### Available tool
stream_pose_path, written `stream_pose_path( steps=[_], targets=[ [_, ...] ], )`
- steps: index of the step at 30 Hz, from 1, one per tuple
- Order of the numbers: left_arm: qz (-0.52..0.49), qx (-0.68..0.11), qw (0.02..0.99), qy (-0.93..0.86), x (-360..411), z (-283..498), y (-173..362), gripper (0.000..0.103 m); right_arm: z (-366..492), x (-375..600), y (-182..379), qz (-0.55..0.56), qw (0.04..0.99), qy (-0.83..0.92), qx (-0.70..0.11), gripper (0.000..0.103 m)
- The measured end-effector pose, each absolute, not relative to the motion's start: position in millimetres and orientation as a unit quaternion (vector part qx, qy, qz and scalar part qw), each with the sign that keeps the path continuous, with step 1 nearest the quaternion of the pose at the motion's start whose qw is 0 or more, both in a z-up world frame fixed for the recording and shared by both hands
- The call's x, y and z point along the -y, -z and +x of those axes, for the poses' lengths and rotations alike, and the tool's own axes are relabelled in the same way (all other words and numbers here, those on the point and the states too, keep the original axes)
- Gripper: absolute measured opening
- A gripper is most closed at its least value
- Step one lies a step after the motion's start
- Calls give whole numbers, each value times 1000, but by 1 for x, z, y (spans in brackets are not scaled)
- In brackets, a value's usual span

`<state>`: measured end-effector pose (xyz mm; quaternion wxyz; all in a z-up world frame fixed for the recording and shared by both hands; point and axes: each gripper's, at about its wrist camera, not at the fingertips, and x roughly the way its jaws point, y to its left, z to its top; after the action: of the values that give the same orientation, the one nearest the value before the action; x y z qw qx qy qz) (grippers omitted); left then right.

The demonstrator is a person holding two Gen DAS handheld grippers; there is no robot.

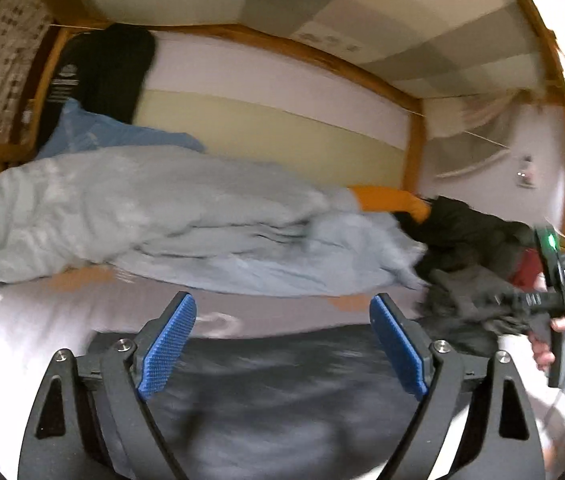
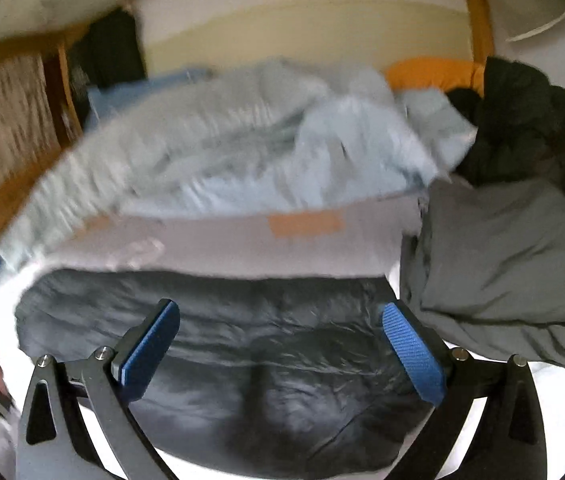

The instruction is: Fold large clothes

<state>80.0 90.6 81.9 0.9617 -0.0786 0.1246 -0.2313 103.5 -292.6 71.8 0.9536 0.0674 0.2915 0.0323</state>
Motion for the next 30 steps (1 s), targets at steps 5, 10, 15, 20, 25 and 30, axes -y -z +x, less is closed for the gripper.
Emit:
stream_pose_path(
  steps=[5, 10, 15, 20, 25, 30],
  targets=[
    [-64, -201, 939, 272, -23, 57, -61, 37, 76, 285, -92, 55, 957, 41, -281, 103],
    [-20, -246, 937, 247, 18, 56, -46, 37, 40, 275, -105, 10, 975, 133, -176, 103],
    [4, -206, 971, 121, 26, 41, -41, 77, 29, 275, -116, 1, 975, 150, -162, 103],
    [-33, -235, 956, 170, 20, 51, -38, 64, 38, 270, -106, 12, 976, 95, -195, 97],
    [-5, -243, 947, 210, 33, 52, -28, 21, 61, 260, -82, 20, 962, 44, -269, 60],
    [-39, -296, 927, 228, 28, 75, 1, 7, 73, 259, -71, 68, 950, -8, -305, 60]
  ],
)
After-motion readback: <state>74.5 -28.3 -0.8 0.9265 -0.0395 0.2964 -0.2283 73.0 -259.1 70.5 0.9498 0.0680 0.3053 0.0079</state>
